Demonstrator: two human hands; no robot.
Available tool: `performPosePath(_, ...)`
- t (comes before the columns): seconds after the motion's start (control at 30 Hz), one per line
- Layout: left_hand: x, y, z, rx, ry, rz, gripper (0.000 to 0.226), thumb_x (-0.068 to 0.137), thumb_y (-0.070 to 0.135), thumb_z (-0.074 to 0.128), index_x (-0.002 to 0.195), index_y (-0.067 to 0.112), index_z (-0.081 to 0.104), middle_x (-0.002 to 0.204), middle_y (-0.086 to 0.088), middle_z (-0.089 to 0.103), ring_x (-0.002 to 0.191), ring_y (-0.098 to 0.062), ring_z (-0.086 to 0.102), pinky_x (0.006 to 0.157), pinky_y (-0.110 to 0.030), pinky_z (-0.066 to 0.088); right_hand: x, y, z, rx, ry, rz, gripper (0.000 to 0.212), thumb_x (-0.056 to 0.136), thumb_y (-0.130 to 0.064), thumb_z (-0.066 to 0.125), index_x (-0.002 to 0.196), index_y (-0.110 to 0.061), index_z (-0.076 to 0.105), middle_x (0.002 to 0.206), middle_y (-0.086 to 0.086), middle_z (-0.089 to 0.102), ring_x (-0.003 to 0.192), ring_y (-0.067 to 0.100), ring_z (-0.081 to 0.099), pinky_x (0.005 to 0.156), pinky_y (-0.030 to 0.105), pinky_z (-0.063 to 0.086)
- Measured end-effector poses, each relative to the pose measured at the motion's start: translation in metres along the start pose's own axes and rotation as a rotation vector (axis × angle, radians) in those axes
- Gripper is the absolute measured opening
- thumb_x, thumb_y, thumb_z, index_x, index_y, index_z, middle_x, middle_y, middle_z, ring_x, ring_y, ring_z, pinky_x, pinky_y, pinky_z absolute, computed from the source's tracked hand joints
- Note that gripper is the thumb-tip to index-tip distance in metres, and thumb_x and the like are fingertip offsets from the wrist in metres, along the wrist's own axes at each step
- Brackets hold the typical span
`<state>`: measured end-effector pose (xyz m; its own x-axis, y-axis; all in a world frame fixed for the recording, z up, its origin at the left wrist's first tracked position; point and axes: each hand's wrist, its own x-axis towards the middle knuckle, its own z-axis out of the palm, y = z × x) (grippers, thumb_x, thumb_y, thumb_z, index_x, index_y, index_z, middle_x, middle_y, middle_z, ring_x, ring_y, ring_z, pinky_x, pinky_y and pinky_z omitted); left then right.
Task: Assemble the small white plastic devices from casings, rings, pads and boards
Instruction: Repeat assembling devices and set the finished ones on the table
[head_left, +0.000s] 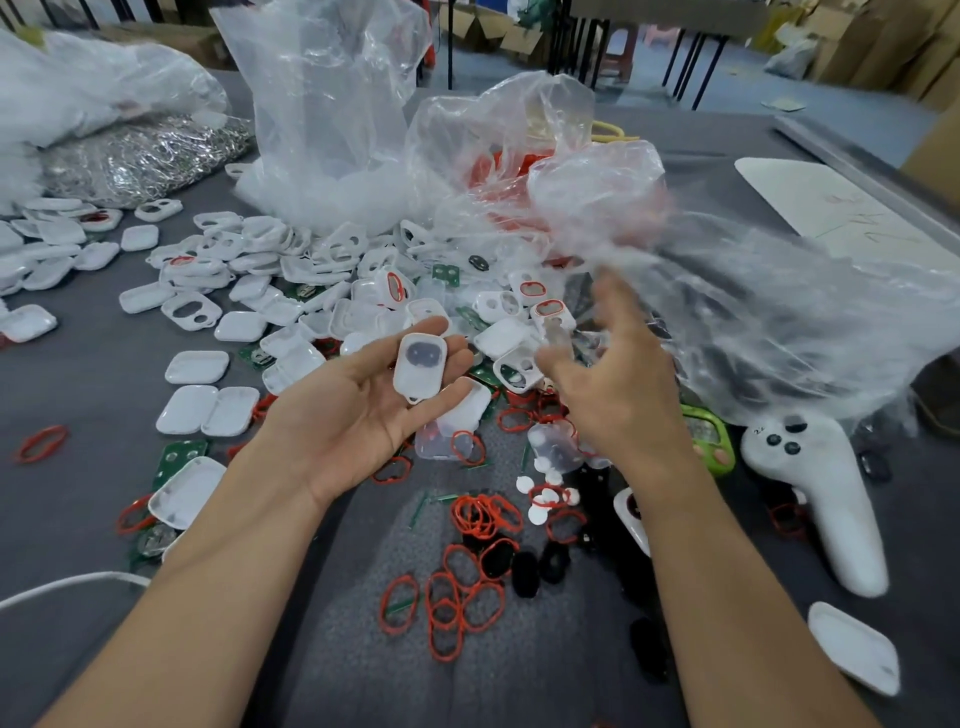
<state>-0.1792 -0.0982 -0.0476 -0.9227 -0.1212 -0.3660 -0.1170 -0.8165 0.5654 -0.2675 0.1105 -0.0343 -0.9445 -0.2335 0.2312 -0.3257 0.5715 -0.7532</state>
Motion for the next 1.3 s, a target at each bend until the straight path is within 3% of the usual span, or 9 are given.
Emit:
performPosePath(0.07,0.001,0.001,0.001,-0.010,-0.011,0.021,0.033,0.097,0.013,0.052,0.113,0.002,0.078,0.122,-0.017,0.073,0.107,-0.030,0.074,0.081,-0.045,0.063,0.001,-0.005,0.001,0.037,0.010,0.018,0.090,0.092,-0.044,0.073,0.159,-0.049,0.012,0.161,-0.011,0.040,0.141,0.012,0.042,0.112,0.031,0.028)
performPosePath(0.13,0.002,0.003,0.000,-0.036,-0.026,0.047,0.032,0.099,0.011,0.050,0.105,0.005,0.081,0.121,-0.017,0.073,0.107,-0.030,0.074,0.085,-0.047,0.063,0.000,-0.007,-0.001,0.015,0.031,-0.021,0.076,0.092,-0.039,0.073,0.154,-0.047,0.032,0.150,-0.014,0.053,0.132,0.006,0.051,0.110,0.028,0.035)
performPosePath(0.23,0.001,0.007,-0.003,-0.086,-0.053,0.059,0.030,0.094,0.006,0.053,0.107,0.003,0.080,0.121,-0.017,0.072,0.108,-0.030,0.073,0.092,-0.052,0.059,-0.005,-0.010,0.002,-0.039,-0.004,-0.101,0.029,0.087,-0.022,0.075,0.112,-0.036,0.076,0.095,-0.023,0.073,0.085,-0.012,0.063,0.085,0.009,0.050)
performPosePath(0.4,-0.002,0.007,0.002,-0.072,-0.060,0.075,0.034,0.087,0.004,0.059,0.120,0.005,0.069,0.121,-0.016,0.071,0.113,-0.030,0.071,0.095,-0.056,0.056,-0.012,-0.016,0.013,-0.091,-0.322,-0.161,0.013,0.076,-0.013,0.078,0.075,-0.026,0.079,0.061,-0.020,0.068,0.064,-0.009,0.064,0.058,0.005,0.042)
performPosePath(0.6,-0.003,0.009,0.001,-0.058,-0.104,0.088,0.032,0.089,0.009,0.058,0.119,0.007,0.067,0.127,-0.017,0.071,0.116,-0.033,0.070,0.094,-0.053,0.058,-0.018,-0.015,0.025,-0.166,-0.308,-0.096,0.025,0.082,-0.020,0.074,0.103,-0.033,0.079,0.080,-0.018,0.071,0.075,-0.001,0.064,0.066,0.007,0.046)
performPosePath(0.83,-0.006,0.015,0.003,-0.109,-0.145,0.121,0.031,0.089,0.023,0.058,0.101,0.007,0.081,0.120,-0.015,0.074,0.106,-0.029,0.075,0.073,-0.034,0.064,-0.010,-0.013,0.015,-0.178,-0.077,0.031,0.060,0.093,-0.011,0.064,0.146,-0.036,0.053,0.133,-0.006,0.068,0.100,0.026,0.070,0.101,0.040,0.054)
performPosePath(1.0,-0.006,0.014,0.007,-0.142,-0.140,0.117,0.032,0.088,0.023,0.058,0.102,0.004,0.081,0.118,-0.017,0.075,0.102,-0.030,0.076,0.069,-0.034,0.064,-0.008,-0.013,0.021,-0.244,-0.153,-0.046,0.034,0.092,-0.014,0.068,0.118,-0.034,0.076,0.121,0.003,0.069,0.111,0.021,0.063,0.102,0.030,0.047)
performPosePath(1.13,-0.005,0.015,0.006,-0.150,-0.141,0.111,0.032,0.089,0.022,0.059,0.106,0.003,0.078,0.120,-0.018,0.074,0.103,-0.031,0.075,0.070,-0.034,0.064,-0.004,-0.020,0.037,-0.378,-0.267,-0.071,0.039,0.094,-0.017,0.063,0.127,-0.038,0.072,0.120,0.009,0.059,0.111,0.026,0.059,0.100,0.031,0.048)
performPosePath(1.3,-0.004,0.014,0.008,-0.117,-0.137,0.104,0.031,0.087,0.023,0.061,0.101,0.005,0.082,0.119,-0.017,0.074,0.102,-0.029,0.076,0.069,-0.033,0.064,-0.004,-0.020,0.034,-0.399,-0.104,-0.107,0.020,0.096,-0.019,0.061,0.093,-0.028,0.079,0.094,0.004,0.071,0.092,0.030,0.063,0.079,0.040,0.053)
